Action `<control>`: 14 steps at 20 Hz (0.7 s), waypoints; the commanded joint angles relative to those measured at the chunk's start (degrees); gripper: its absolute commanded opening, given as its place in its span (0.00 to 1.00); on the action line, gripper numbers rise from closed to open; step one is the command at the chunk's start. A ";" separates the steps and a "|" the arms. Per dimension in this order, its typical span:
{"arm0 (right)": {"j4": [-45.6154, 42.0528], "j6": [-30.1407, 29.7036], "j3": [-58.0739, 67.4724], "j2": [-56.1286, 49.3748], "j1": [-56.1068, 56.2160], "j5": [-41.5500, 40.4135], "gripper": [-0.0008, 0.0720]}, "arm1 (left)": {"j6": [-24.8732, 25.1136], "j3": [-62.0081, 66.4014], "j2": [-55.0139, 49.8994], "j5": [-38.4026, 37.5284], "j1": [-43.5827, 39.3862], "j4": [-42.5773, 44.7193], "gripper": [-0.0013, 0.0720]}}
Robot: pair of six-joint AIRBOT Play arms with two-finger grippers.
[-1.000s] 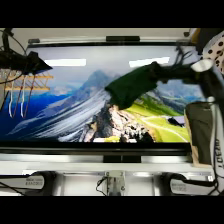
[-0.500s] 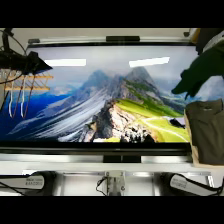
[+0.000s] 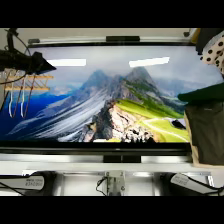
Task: Fold the shirts.
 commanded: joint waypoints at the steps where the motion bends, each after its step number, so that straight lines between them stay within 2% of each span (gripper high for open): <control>1: -9.16 1.90 0.07 0.09 -1.53 9.68 0.11 | 0.26 -0.02 0.00 0.02 -1.14 0.04 0.06; 5: -20.15 1.97 0.07 0.09 -1.55 20.59 0.11 | 1.55 -0.02 -0.02 0.02 -1.14 0.04 0.06; 10: -32.61 1.14 -0.79 2.71 -1.55 20.94 0.11 | 1.64 -0.02 0.00 0.02 -1.14 0.04 0.06; 12: -36.81 0.07 -4.20 4.26 -1.55 20.94 0.11 | 2.23 -0.02 0.00 0.02 -1.14 0.04 0.06; 14: -37.46 -0.37 -10.45 5.99 -1.55 20.90 0.11 | 2.23 -0.02 -0.02 0.02 -1.14 0.04 0.06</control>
